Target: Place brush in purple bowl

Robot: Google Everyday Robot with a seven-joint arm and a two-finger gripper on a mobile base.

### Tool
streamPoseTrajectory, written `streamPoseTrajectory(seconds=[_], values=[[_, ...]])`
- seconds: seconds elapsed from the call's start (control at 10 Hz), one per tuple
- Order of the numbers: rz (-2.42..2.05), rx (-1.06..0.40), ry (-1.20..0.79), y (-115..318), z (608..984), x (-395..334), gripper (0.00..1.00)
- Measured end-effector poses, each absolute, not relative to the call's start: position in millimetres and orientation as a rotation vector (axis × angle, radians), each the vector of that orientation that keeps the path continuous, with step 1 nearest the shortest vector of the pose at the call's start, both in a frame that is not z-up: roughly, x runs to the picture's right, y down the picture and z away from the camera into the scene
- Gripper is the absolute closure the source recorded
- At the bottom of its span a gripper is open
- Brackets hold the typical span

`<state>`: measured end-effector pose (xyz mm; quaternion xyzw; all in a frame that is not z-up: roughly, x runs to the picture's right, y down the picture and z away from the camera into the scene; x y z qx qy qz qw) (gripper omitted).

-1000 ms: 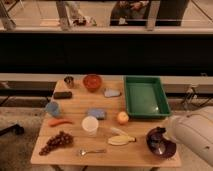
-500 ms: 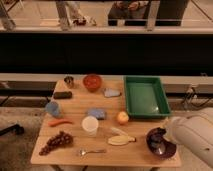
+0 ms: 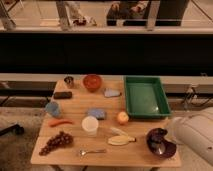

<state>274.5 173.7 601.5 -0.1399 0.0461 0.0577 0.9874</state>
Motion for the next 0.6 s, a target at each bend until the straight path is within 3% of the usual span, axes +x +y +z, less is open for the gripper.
streamPoseTrajectory(seconds=[0.3, 0.6], values=[[0.074, -0.242, 0.074, 156, 591, 243, 0.21], [0.011, -0.206, 0.028, 143, 587, 208, 0.2]])
